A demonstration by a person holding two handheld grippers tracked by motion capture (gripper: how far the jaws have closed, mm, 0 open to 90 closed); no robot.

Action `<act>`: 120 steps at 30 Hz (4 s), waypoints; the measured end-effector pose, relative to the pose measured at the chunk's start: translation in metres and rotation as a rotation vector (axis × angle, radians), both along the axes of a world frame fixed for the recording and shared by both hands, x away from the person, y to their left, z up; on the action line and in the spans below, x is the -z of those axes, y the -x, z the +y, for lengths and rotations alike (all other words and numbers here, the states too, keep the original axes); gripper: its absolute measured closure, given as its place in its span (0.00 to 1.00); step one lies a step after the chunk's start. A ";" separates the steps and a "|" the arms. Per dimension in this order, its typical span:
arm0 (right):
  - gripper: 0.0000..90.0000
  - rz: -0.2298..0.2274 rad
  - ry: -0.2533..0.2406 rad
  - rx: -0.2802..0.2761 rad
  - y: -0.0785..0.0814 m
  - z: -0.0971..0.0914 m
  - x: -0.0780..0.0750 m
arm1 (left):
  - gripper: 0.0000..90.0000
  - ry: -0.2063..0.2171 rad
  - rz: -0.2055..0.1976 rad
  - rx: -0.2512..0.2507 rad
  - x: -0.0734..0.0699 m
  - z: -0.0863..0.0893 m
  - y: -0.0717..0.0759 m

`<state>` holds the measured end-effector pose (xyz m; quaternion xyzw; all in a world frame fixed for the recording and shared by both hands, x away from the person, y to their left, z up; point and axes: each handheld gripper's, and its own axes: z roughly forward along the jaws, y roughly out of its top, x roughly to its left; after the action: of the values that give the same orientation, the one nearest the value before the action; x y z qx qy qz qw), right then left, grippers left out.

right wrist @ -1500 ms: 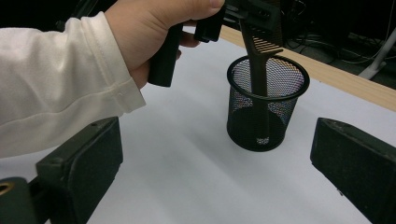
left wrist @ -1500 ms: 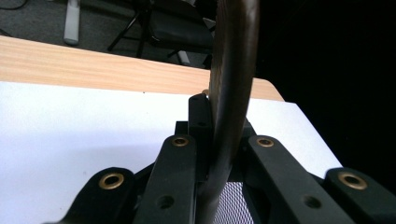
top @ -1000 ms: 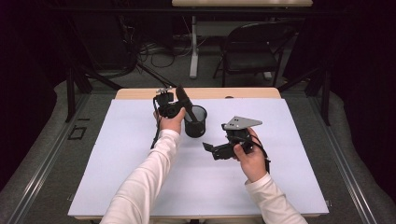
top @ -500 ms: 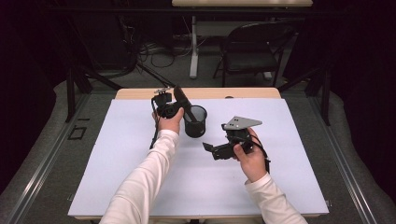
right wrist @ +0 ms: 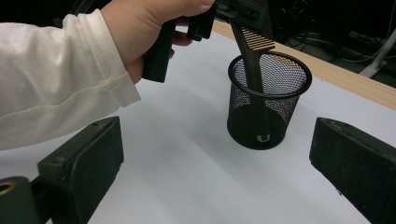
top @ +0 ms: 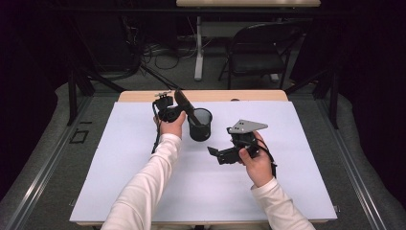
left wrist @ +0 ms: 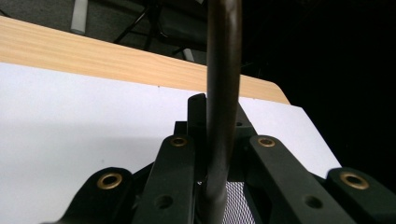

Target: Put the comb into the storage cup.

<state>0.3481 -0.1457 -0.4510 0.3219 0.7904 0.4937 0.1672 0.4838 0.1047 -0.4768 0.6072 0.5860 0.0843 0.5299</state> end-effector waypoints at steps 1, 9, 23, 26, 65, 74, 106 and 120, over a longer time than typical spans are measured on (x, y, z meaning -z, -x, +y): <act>0.03 0.000 0.000 0.000 0.000 0.000 0.000 | 0.94 0.004 0.001 -0.001 0.000 0.000 0.000; 0.03 0.000 0.001 -0.005 0.000 0.001 0.000 | 0.94 0.007 0.006 -0.005 0.001 0.001 0.000; 0.03 0.001 0.002 -0.002 0.000 0.001 0.001 | 0.92 0.008 0.013 -0.013 0.004 0.005 0.000; 0.03 0.001 0.002 -0.002 0.000 0.001 0.001 | 0.91 0.007 0.017 -0.015 0.004 0.005 0.000; 0.04 -0.001 0.015 0.000 0.000 0.001 0.002 | 0.49 0.048 -0.024 -0.059 0.004 0.010 0.001; 0.04 0.001 0.021 0.000 0.000 0.001 0.003 | 0.40 0.056 -0.052 -0.054 -0.002 0.014 0.004; 0.04 0.005 0.022 0.000 -0.001 0.002 0.004 | 0.32 0.030 -0.137 -0.099 -0.026 0.046 0.014; 0.04 0.006 0.026 0.000 -0.001 0.002 0.005 | 0.32 0.001 -0.120 -0.068 -0.033 0.053 0.019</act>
<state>0.3492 -0.1439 -0.4560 0.3213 0.7972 0.4824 0.1688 0.4653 0.1579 -0.4436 0.5805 0.5736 0.1383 0.5612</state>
